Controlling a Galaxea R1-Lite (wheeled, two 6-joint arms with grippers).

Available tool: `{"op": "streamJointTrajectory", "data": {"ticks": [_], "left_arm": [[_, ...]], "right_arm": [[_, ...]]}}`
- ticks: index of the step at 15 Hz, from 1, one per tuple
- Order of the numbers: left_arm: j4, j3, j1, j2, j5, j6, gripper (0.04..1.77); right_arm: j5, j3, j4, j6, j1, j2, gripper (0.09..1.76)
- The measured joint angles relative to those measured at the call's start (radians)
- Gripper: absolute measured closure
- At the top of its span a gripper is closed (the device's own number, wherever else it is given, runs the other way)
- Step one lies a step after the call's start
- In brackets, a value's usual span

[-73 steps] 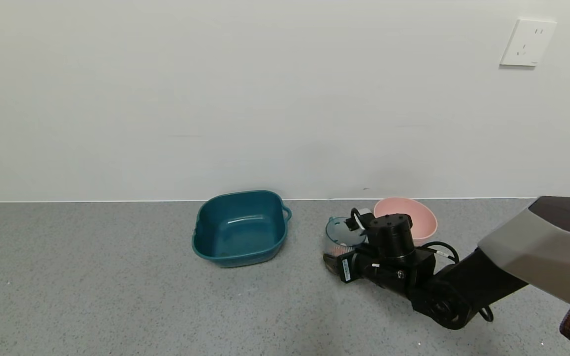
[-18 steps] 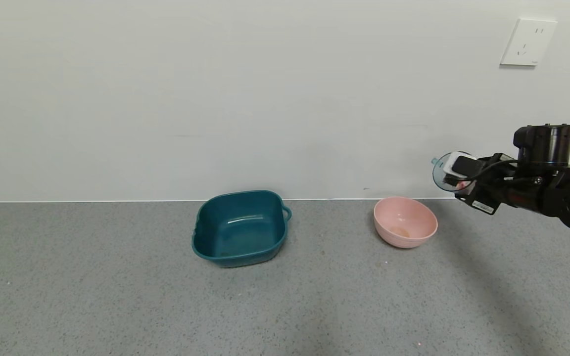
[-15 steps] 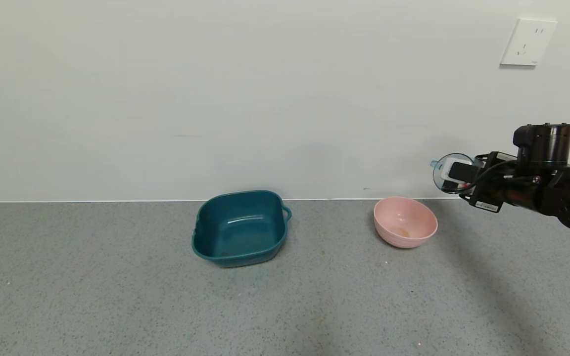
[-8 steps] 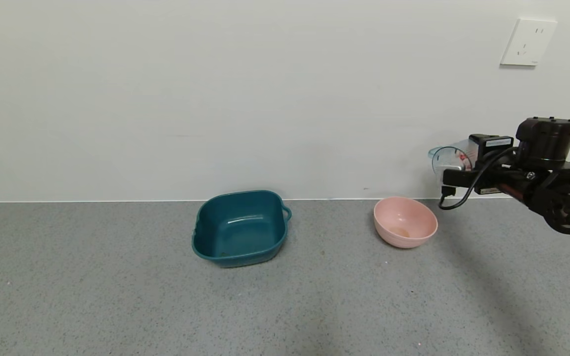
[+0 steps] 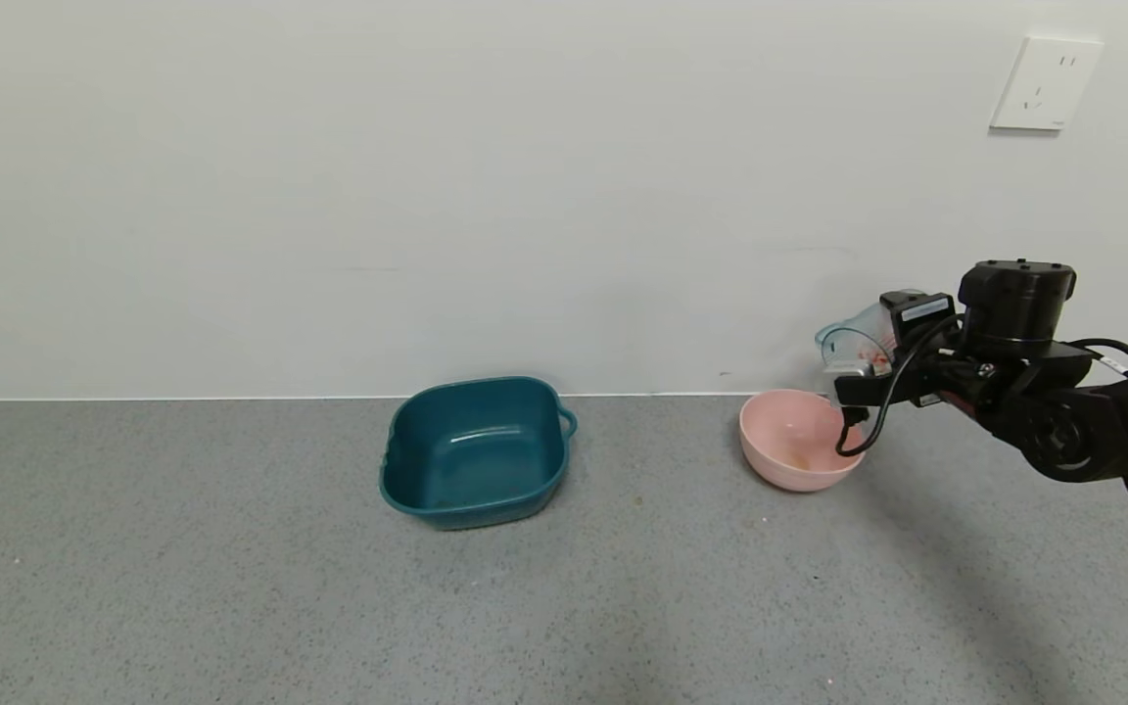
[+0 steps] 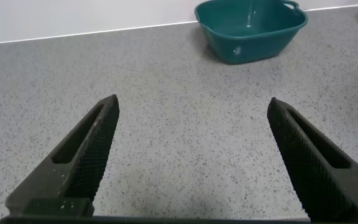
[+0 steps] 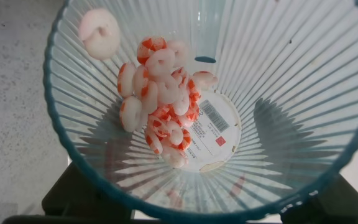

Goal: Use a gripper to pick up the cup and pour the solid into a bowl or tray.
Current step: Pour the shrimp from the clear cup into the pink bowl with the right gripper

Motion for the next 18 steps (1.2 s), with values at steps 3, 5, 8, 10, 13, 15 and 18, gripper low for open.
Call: {"op": "streamJointTrajectory", "data": {"ticks": [3,5,8,10,13,15,18], "left_arm": [[0.0,0.0,0.0,0.0,0.0,0.0,0.09],[0.0,0.0,0.0,0.0,0.0,0.0,0.09],[0.0,0.0,0.0,0.0,0.0,0.0,0.09],[0.0,0.0,0.0,0.0,0.0,0.0,0.09],[0.0,0.0,0.0,0.0,0.0,0.0,0.09],[0.0,0.0,0.0,0.0,0.0,0.0,0.09],[0.0,0.0,0.0,0.0,0.0,0.0,0.09]], "right_arm": [[0.0,0.0,-0.024,-0.081,0.016,0.022,0.53],[0.0,0.0,-0.076,-0.168,0.018,0.037,0.53],[0.001,-0.002,-0.136,-0.303,0.019,0.056,0.53],[0.001,0.0,-0.172,-0.389,0.021,0.063,0.53],[0.003,0.0,-0.207,-0.476,0.032,0.067,0.53],[0.003,0.0,-0.213,-0.515,0.04,0.068,0.53],[0.003,0.0,-0.252,-0.573,0.058,0.068,0.53]]}}
